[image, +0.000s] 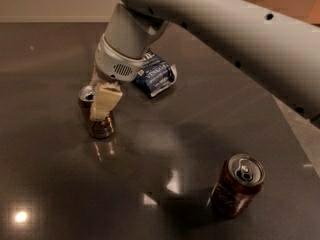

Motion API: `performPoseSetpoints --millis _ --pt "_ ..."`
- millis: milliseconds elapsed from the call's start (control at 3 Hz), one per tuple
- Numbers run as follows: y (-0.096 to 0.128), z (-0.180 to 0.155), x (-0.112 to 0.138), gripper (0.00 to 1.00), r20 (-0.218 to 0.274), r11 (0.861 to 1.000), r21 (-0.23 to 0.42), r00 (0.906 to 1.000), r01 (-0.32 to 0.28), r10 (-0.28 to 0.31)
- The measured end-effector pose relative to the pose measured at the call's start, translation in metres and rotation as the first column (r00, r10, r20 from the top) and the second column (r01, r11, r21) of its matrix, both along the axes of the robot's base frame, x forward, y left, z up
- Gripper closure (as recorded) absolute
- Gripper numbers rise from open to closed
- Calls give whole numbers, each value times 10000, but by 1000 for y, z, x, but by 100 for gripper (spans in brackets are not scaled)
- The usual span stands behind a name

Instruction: Pick orange can

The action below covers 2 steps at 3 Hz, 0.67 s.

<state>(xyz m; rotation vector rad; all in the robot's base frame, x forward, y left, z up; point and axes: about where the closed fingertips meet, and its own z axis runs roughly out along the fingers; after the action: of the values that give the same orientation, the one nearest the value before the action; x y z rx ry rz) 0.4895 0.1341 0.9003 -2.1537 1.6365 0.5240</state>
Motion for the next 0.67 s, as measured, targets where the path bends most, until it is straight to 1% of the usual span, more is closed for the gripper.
performPoseSetpoints --millis 333,667 --pt "-8 17 -1 88 41 9998 179 10000 -84 83" --pt "-22 42 -4 100 127 9992 231 9994 -330 327"
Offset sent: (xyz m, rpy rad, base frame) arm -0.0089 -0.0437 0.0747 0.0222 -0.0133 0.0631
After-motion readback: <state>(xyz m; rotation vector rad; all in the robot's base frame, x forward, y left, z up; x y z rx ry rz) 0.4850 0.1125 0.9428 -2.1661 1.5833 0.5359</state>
